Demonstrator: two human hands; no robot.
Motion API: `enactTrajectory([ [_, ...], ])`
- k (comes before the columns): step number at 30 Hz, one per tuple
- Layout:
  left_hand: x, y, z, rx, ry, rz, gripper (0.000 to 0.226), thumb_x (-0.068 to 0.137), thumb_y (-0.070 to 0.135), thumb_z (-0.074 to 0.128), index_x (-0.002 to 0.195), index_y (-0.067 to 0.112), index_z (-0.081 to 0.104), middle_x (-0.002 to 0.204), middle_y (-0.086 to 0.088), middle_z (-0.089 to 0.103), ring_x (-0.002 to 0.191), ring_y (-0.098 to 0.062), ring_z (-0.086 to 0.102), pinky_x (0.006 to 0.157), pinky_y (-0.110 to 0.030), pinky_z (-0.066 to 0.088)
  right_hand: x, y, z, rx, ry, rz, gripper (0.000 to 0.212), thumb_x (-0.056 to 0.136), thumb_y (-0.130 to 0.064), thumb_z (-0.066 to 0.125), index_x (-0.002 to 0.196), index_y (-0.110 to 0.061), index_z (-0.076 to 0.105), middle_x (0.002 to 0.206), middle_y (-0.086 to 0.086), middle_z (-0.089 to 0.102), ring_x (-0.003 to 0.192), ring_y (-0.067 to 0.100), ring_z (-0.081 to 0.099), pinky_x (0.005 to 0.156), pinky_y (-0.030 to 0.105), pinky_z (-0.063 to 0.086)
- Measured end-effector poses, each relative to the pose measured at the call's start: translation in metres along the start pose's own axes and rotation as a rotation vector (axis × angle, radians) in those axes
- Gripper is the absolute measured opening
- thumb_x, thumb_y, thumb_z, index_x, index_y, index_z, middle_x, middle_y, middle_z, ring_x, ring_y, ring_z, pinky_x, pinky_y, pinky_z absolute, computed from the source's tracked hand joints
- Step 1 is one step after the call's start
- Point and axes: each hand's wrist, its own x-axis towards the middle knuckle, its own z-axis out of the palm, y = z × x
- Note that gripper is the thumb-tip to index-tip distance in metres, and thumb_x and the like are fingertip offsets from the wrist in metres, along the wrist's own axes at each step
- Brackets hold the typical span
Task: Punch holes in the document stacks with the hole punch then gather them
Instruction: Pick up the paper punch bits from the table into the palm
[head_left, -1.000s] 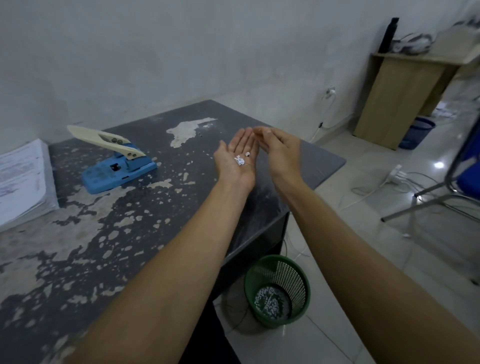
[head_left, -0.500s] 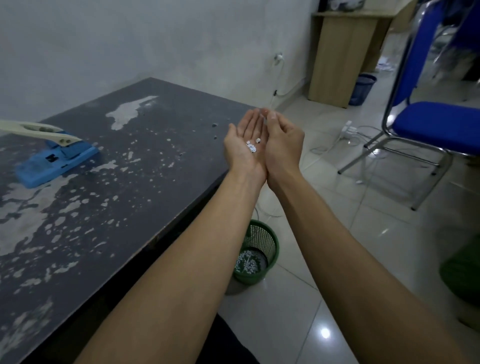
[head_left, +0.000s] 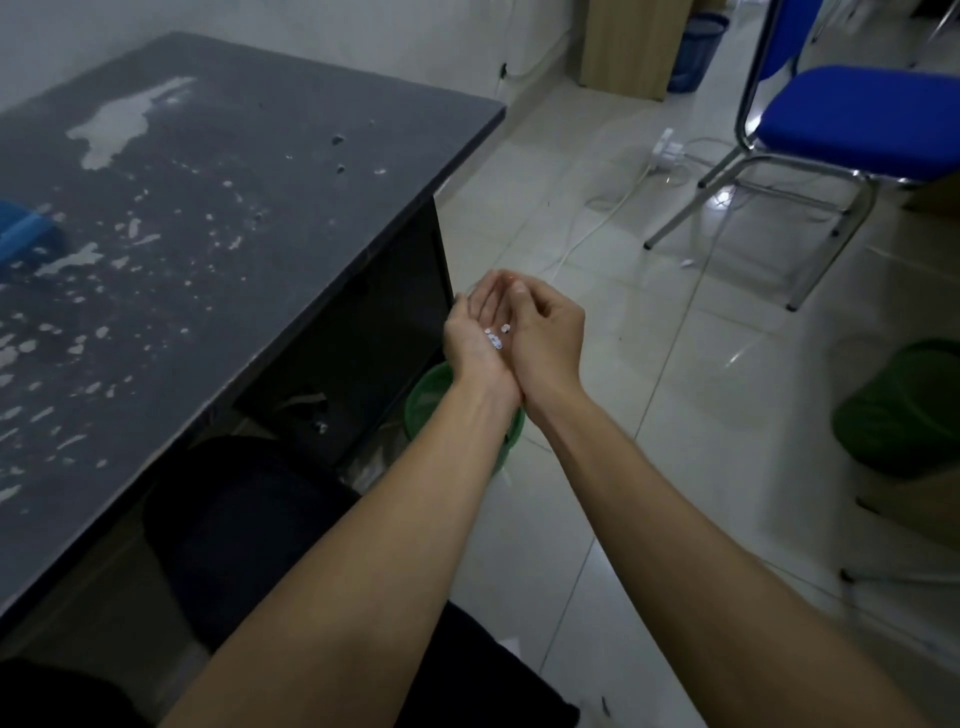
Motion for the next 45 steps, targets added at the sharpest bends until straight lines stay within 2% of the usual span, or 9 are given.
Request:
enactTrajectory([
  [6,0.028,-0.007,-0.059,0.045,0.234,-0.045,0.049,0.106,0.032,0.027,0.124,-0.001,0.060,0.126,-0.017,0.063,0.107,-0.024,0.064,0.089,-0.033,0.051,-0.008,0.070,0.005,-0.123,-0.080,0.172,0.027,0.094,-0.009,0.053,0.106,-0.018,0.076,0.098,-0.006,0.076,0.093,0.005,0.070,0.091,0.032,0.057],
  [10,0.055,-0.012,-0.087,0.041,0.315,-0.065,0.051,0.107,0.031,0.025,0.129,-0.004,0.055,0.131,-0.020,0.059,0.121,-0.028,0.057,0.098,-0.034,0.046,0.000,0.100,0.006,-0.127,-0.122,0.273,0.032,0.096,0.000,0.048,0.112,-0.011,0.073,0.108,0.002,0.074,0.101,0.010,0.069,0.097,0.033,0.054],
  [16,0.100,-0.014,-0.121,0.087,0.402,-0.068,0.053,0.108,0.029,0.022,0.136,-0.009,0.045,0.141,-0.024,0.049,0.133,-0.033,0.047,0.113,-0.039,0.035,0.008,0.139,0.004,-0.303,-0.263,0.250,0.036,0.097,0.002,0.043,0.126,-0.005,0.065,0.125,0.006,0.067,0.108,0.006,0.060,0.089,0.004,0.043],
  [20,0.128,-0.008,-0.144,0.175,0.442,-0.115,0.057,0.107,0.035,0.020,0.140,-0.005,0.044,0.142,-0.020,0.050,0.134,-0.030,0.046,0.114,-0.039,0.033,0.006,0.169,0.005,-0.317,-0.421,0.169,0.037,0.100,-0.007,0.044,0.135,-0.009,0.059,0.135,0.004,0.061,0.125,0.010,0.055,0.109,0.033,0.042],
  [25,0.159,-0.009,-0.161,0.297,0.446,-0.184,0.064,0.107,0.042,0.013,0.144,-0.002,0.041,0.147,-0.016,0.046,0.139,-0.027,0.039,0.115,-0.038,0.028,-0.002,0.203,0.005,-0.417,-0.610,0.099,0.044,0.107,-0.035,0.034,0.143,-0.017,0.051,0.151,-0.001,0.044,0.142,0.005,0.034,0.118,0.027,0.026],
  [32,0.175,-0.019,-0.172,0.295,0.430,-0.250,0.069,0.103,0.053,0.018,0.143,0.002,0.042,0.146,-0.013,0.046,0.135,-0.032,0.043,0.116,-0.047,0.029,0.023,0.221,0.007,-0.466,-0.554,0.228,0.049,0.108,-0.037,0.028,0.146,-0.013,0.045,0.152,0.006,0.044,0.141,0.017,0.038,0.117,0.042,0.030],
  [38,0.184,-0.019,-0.180,0.432,0.438,-0.291,0.078,0.100,0.062,0.011,0.146,0.007,0.042,0.148,-0.017,0.044,0.138,-0.033,0.039,0.113,-0.046,0.028,0.017,0.223,0.011,-0.507,-0.710,0.049,0.051,0.107,-0.040,0.025,0.150,-0.016,0.038,0.157,0.001,0.035,0.147,0.011,0.026,0.121,0.036,0.023],
  [43,0.187,-0.014,-0.179,0.313,0.360,-0.302,0.085,0.095,0.070,0.013,0.150,0.009,0.035,0.155,-0.015,0.032,0.144,-0.037,0.026,0.114,-0.053,0.022,0.025,0.230,0.014,-0.510,-0.645,0.367,0.057,0.106,-0.048,0.016,0.154,-0.022,0.029,0.163,0.002,0.019,0.151,0.015,0.012,0.124,0.040,0.010],
  [45,0.188,-0.012,-0.181,0.324,0.368,-0.294,0.084,0.095,0.070,0.013,0.150,0.010,0.035,0.156,-0.015,0.032,0.144,-0.035,0.028,0.115,-0.051,0.023,0.028,0.230,0.012,-0.539,-0.634,0.350,0.057,0.105,-0.048,0.016,0.155,-0.023,0.027,0.164,0.000,0.016,0.151,0.014,0.009,0.124,0.038,0.009],
])
